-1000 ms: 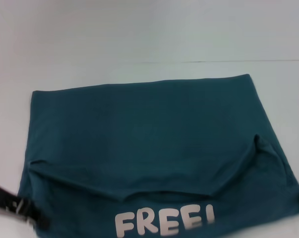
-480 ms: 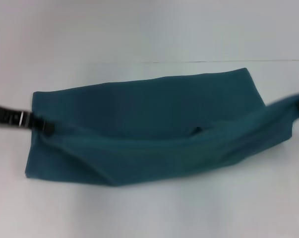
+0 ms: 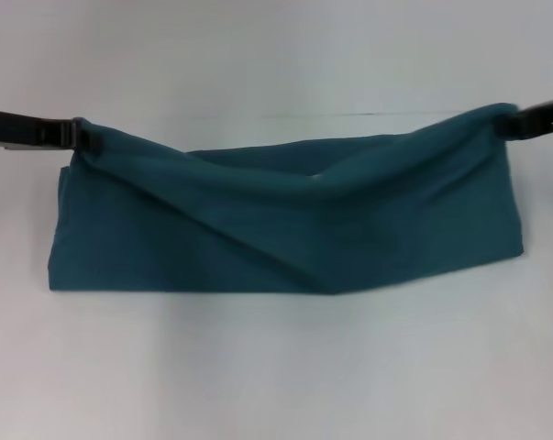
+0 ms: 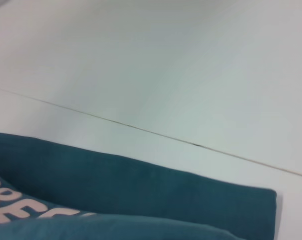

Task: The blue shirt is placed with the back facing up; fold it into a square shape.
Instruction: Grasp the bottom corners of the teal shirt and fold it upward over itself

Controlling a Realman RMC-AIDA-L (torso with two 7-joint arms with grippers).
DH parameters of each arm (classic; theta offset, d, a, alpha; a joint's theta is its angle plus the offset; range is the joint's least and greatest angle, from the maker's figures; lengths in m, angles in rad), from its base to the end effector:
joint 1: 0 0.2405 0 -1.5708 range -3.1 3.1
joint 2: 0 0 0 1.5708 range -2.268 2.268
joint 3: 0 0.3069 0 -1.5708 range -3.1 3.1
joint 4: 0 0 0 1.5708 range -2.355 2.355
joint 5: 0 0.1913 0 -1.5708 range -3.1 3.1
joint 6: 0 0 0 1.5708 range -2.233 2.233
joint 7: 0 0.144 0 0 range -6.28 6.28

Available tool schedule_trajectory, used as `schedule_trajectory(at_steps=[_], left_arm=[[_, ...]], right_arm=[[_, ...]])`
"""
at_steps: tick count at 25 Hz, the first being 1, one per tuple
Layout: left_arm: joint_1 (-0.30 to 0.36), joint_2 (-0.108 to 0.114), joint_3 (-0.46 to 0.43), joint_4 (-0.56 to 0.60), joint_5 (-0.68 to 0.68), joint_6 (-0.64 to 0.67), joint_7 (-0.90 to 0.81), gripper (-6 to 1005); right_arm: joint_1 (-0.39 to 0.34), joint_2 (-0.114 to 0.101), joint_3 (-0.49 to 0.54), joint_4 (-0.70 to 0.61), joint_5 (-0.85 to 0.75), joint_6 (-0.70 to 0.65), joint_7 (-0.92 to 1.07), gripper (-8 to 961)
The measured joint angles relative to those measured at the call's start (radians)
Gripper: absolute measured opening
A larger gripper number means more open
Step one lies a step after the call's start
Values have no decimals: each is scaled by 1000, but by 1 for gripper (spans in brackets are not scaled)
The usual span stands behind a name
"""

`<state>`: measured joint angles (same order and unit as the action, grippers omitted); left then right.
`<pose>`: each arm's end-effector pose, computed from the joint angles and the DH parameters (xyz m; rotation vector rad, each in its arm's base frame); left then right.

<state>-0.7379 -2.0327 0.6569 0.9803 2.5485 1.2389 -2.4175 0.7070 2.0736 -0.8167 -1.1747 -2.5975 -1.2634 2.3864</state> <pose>-0.2772 0.4449 0.0570 -2.1027 -1.3036 -0.2172 0.2483 0.4404 0.0542 -2.1971 1.0330 0.0649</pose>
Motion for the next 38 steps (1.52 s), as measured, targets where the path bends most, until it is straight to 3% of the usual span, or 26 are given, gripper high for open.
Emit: schedule_trajectory(at_steps=[4,11,33,38], left_arm=[[-10,5,16,-54,10,-104,0,141],[-24,21,26,-77,68,-162,-61,147],[-22,-9,14,-197,66,-457,-105,183],[-18,-8,11,-207,63,-476,-108,226]], right_arm=[[54,8,-49,140,-50,146,1,74],[98,14,-63,240,-79,294,2,74],[147,21,-74,464,-27,612,3,75],[162,19,-75,488,-21,639,4,232]])
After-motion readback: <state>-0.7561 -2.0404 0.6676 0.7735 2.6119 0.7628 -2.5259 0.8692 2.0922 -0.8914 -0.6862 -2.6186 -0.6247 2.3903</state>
